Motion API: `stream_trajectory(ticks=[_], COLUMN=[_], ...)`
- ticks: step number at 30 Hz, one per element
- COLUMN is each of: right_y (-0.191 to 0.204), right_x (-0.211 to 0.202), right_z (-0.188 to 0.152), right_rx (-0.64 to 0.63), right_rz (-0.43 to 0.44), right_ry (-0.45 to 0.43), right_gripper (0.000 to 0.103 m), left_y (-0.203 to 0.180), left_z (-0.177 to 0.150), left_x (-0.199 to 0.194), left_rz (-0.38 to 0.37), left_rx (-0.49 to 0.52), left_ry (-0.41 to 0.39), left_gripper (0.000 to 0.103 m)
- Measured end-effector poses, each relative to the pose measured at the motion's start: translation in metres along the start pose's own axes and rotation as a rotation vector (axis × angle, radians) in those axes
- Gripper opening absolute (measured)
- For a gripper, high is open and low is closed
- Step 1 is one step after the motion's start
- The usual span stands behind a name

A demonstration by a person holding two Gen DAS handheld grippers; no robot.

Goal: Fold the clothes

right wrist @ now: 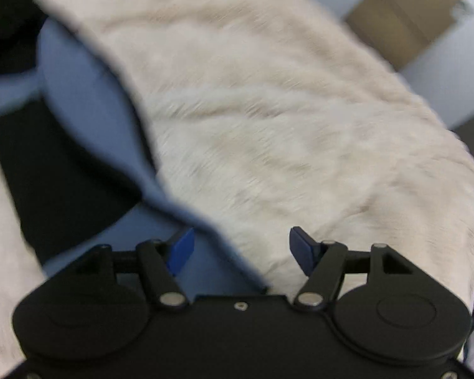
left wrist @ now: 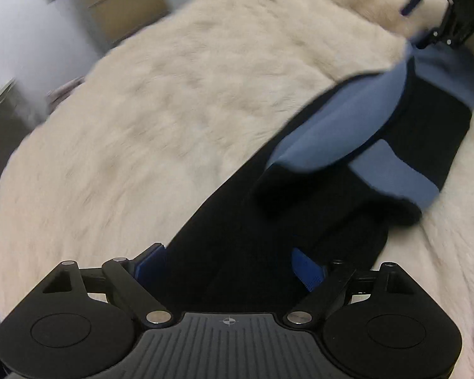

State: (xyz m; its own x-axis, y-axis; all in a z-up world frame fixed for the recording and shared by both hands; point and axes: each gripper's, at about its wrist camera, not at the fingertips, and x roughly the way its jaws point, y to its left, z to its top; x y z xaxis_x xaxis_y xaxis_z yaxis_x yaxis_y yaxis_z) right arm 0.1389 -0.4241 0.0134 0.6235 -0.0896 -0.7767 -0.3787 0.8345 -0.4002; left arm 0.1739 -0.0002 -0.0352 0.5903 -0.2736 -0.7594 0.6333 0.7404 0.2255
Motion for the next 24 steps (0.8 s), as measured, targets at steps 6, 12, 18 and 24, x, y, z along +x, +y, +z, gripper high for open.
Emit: stream_trajectory(ticks=[6, 12, 18, 24], right_y=[0.062, 0.181, 0.255, 0.322], right_x=[-0.043, -0.023, -0.034, -0.036], right_z=[0.010, 0.036, 0.087, 0.119], right_rx=[-0.036, -0.348, -0.127, 0.029], right_rz=[0.136, 0.105, 0.230, 0.262], right_ry=[-0.161, -0.310, -0.455, -0.602], right_gripper=[0.065, 0.067, 0.068, 0.068], left_y=[0.013, -0.016, -0.029, -0.025], left_z=[-0.078, -0.159, -0.232, -0.238], left_x=[-0.080, -0.115, -0.097, -0.106], left_rz=[-0.028, 0.029, 0.241, 0.320], left_rx=[-0.203, -0.167, -0.215, -0.144], left_ry=[-0.101, -0.126, -0.053, -0.082], left_gripper=[0.083, 0.084, 0.082, 0.031])
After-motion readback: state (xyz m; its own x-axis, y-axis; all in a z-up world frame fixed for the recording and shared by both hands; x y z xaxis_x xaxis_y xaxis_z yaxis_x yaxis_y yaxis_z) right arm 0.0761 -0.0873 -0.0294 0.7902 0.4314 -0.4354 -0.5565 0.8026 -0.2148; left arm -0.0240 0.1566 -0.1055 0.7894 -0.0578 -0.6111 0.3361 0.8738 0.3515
